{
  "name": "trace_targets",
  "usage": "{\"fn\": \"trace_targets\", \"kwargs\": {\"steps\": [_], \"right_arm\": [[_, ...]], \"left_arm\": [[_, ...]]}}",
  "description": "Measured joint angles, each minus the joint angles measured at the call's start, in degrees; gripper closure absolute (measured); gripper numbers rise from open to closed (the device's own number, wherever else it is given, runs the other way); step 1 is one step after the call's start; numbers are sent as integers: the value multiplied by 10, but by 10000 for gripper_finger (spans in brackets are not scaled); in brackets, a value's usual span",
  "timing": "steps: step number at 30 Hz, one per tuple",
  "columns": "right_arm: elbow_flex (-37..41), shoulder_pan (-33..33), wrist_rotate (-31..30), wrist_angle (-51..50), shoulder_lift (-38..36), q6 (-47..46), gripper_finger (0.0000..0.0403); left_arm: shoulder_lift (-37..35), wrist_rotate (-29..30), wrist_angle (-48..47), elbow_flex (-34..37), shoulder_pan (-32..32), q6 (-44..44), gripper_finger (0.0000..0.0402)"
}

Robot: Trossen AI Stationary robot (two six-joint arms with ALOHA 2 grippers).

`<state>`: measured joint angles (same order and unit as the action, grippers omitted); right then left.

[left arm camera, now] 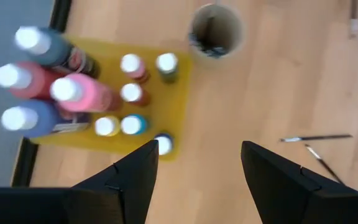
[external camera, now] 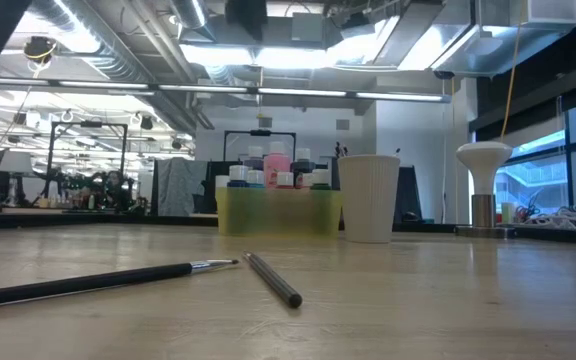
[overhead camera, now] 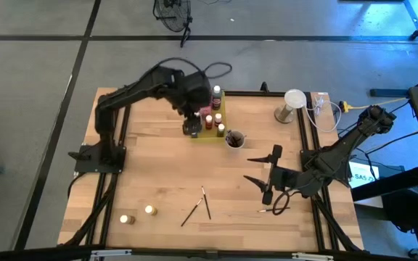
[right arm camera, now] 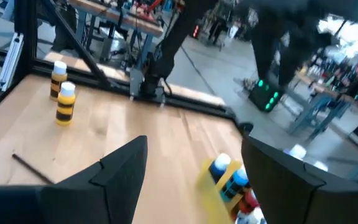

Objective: Pick & Place Paint Supplies
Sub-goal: Put the black paintbrush into the white cup

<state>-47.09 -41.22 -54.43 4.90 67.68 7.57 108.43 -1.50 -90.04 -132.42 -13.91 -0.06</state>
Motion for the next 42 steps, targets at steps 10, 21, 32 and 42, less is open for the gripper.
{"fn": "trace_targets", "kwargs": {"steps": [10,21,32,42], "right_arm": [[0,0,166,-139,0,-141,139],[0,0,247,-333,17,-321,139],[0,-5,411,-372,93,-476,139],[0,-6,450,-362,195,-472,139]], "left_arm": [[-4,5,0,0,123,-40,176],[-4,71,0,0,165,-23,176],[-4,80,0,0,165,23,176],[-4,80,23,0,165,10,176]]}}
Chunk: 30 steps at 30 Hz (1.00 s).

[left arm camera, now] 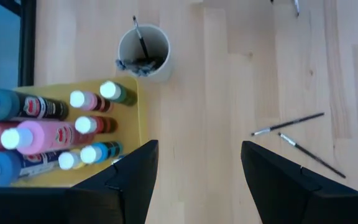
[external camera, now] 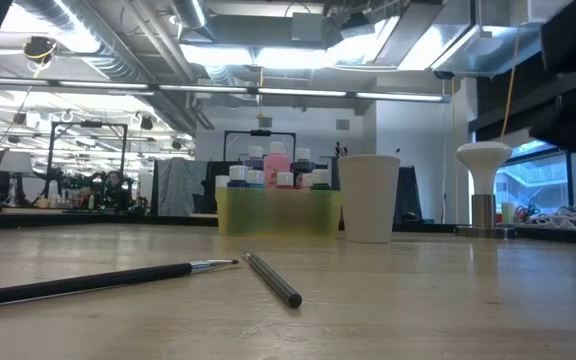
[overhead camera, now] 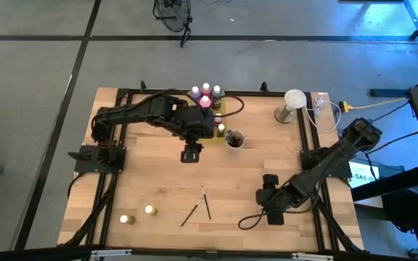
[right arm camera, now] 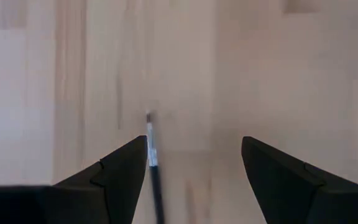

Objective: Pick & Place Paint Supplies
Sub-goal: Put the black paintbrush into the white cup

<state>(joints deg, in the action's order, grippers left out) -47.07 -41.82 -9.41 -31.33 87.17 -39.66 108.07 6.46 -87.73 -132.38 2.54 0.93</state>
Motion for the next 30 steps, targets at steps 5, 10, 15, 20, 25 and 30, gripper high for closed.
{"fn": "trace_targets", "kwargs": {"steps": [5,10,15,20,25,30], "right_arm": [[0,0,46,67,43,6,139],[0,-1,80,126,82,21,139],[-3,-3,73,125,97,17,139],[-2,-4,59,123,98,16,146],[-2,-4,51,115,98,16,177],[-2,-3,49,111,99,16,207]], "left_arm": [[0,3,15,0,0,0,176],[0,41,25,0,2,21,176],[0,75,25,0,1,64,176],[0,75,25,0,1,69,176],[0,75,30,0,1,69,176],[0,74,35,0,2,69,176]]}}
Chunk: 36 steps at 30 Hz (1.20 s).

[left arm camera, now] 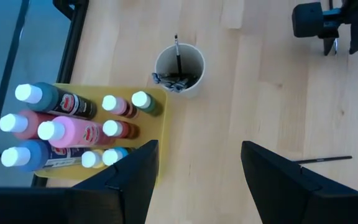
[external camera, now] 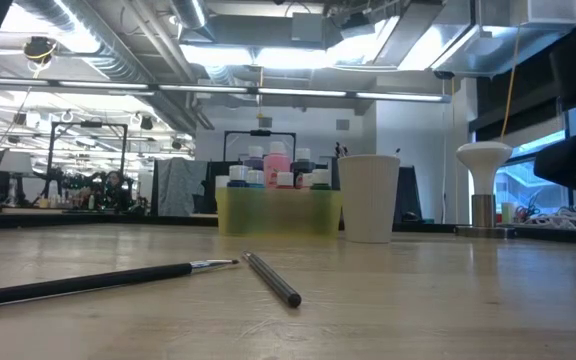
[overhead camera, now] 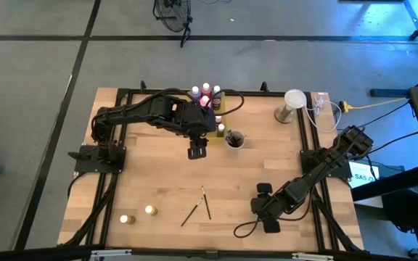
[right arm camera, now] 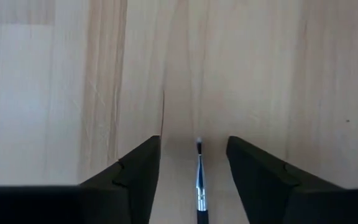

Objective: Pick & Place Paint Supplies
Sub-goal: Put the black paintbrush into the white cup

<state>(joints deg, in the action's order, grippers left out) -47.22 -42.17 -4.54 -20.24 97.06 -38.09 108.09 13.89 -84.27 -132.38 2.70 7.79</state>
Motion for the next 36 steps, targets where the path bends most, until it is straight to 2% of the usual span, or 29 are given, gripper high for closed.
{"fn": "trace_targets", "kwargs": {"steps": [11,22,30,36], "right_arm": [[-1,0,-9,0,16,-3,221],[-1,-38,-69,2,26,-24,234],[-2,-49,-72,-1,29,-48,287],[-2,-56,-66,4,30,-63,348]], "left_arm": [[0,0,1,0,0,0,176],[0,0,1,0,0,0,176],[0,0,1,0,0,0,176],[0,0,1,0,0,0,176]]}}
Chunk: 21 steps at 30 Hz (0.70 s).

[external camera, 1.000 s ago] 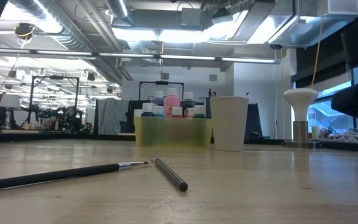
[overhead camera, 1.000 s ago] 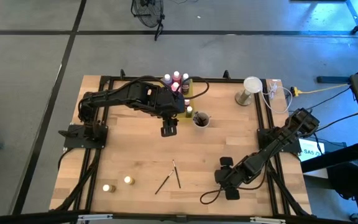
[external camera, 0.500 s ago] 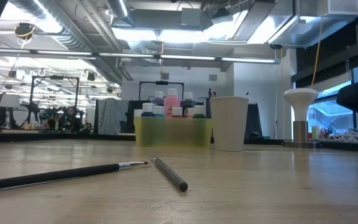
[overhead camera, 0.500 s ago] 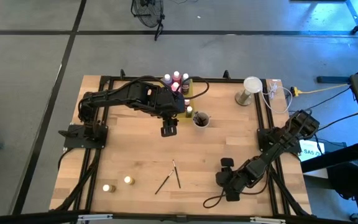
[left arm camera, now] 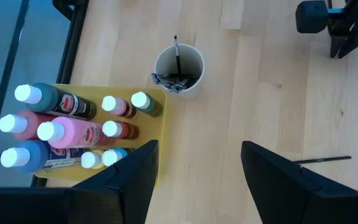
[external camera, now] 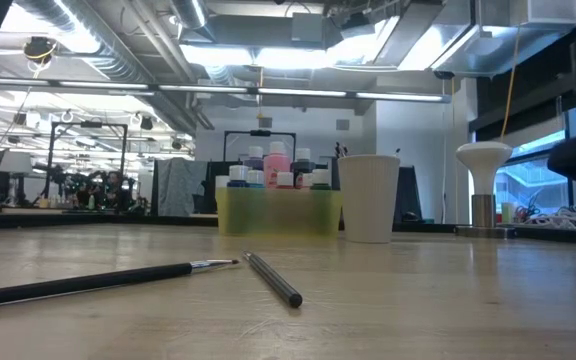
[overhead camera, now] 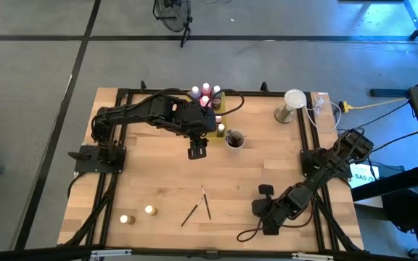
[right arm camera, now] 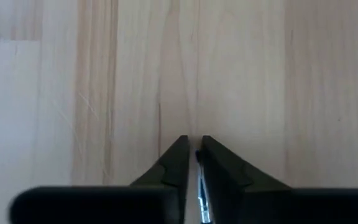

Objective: Pick & Place Paint Supplies
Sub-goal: Put the black paintbrush into the white cup

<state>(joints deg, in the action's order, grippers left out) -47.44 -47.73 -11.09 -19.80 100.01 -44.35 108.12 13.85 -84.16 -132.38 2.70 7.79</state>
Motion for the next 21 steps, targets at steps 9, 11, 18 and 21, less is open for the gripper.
{"fn": "trace_targets", "kwargs": {"steps": [9,11,18,21], "right_arm": [[-18,-3,-12,-14,6,-15,400],[-33,-3,-16,-37,10,-11,401],[-103,-3,-48,-120,14,-9,402],[-140,-3,-75,-174,13,-17,402]], "left_arm": [[0,0,0,0,0,0,176],[0,0,0,0,0,0,176],[0,0,0,0,0,0,176],[0,0,1,0,0,0,176]]}}
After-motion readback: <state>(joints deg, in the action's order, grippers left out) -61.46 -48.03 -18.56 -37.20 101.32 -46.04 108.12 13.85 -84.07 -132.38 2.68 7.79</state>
